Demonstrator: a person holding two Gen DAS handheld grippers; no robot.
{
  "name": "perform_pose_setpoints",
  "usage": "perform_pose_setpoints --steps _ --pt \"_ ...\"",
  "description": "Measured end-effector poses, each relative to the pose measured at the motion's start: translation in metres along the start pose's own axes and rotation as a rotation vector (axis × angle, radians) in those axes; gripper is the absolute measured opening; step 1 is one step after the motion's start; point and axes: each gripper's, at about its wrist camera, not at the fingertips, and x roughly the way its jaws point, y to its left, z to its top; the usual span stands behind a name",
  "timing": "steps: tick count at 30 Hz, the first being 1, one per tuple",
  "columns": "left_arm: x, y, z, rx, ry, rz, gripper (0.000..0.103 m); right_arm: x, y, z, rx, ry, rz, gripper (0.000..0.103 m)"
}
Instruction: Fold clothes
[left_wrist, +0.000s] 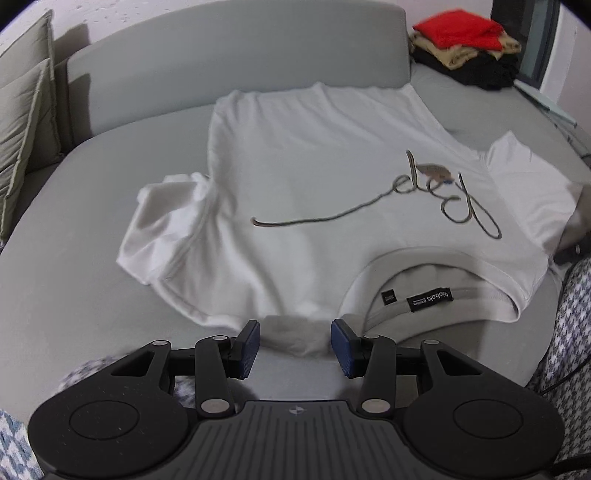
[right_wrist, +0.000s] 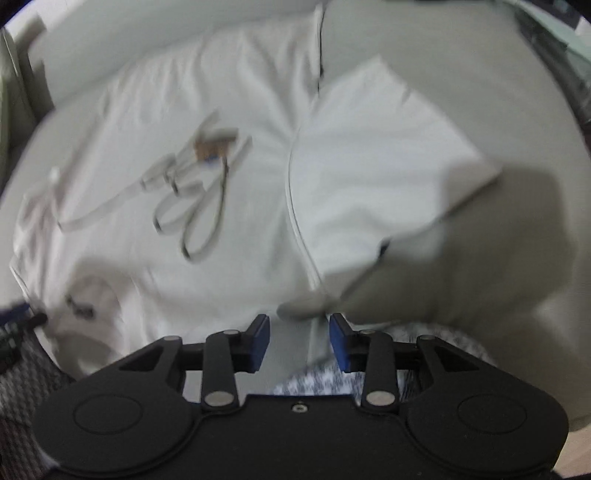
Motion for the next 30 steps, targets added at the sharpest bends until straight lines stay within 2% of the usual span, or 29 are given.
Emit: perform_pose_setpoints --steps 3,6,9,11,13,16,17,19,20,21,23,24,27,30 --pt "-0.003 0.007 0.007 -0.032 -0.033 0.015 0.042 -0.008 0.002 0.006 0.044 -0.082 0.135 0.035" --pt "0.011 0.009 0.018 -0.076 -0.038 0.016 0.038 0.003 0.023 0.012 0.041 -0.101 0.219 0.031" --pt "0.035 0.006 0.024 -0.094 0.030 0.009 0.029 0.020 0.042 0.013 0.021 -0.076 0.206 0.031" --pt "0.034 -0.003 0.015 -0.030 0.069 0.017 0.029 0.028 0.045 0.005 0.037 -0.021 0.188 0.031" --pt "0.023 -0.012 0.005 0.061 0.068 0.029 0.028 0.023 0.049 -0.015 0.000 -0.031 0.199 0.032" --pt "0.005 0.004 -0.005 0.020 0.062 -0.050 0.025 0.007 0.052 -0.048 -0.064 -0.014 0.213 0.034" --pt "-0.001 0.010 -0.009 0.003 0.060 -0.078 0.027 0.003 0.053 -0.053 -0.064 0.026 0.223 0.034" --pt "-0.016 0.034 -0.011 -0.087 -0.019 -0.090 0.032 -0.007 0.054 -0.053 -0.042 0.003 0.270 0.034" --pt "-0.022 0.047 -0.010 -0.130 -0.073 -0.063 0.032 -0.012 0.055 -0.052 -0.032 -0.011 0.294 0.038" --pt "-0.026 0.061 -0.009 -0.186 -0.112 -0.029 0.033 -0.018 0.057 -0.047 -0.024 -0.053 0.317 0.049" --pt "-0.030 0.093 -0.005 -0.311 -0.173 0.026 0.038 -0.026 0.063 -0.033 0.004 -0.139 0.359 0.061" --pt "-0.028 0.108 -0.005 -0.381 -0.190 0.037 0.039 -0.026 0.066 -0.027 0.018 -0.158 0.383 0.062" --pt "-0.008 0.159 -0.009 -0.614 -0.166 0.033 0.039 -0.013 0.077 -0.008 0.079 -0.145 0.474 0.064" --pt "0.021 0.196 -0.014 -0.827 -0.095 -0.068 0.038 0.015 0.083 0.004 0.176 -0.083 0.545 0.065"
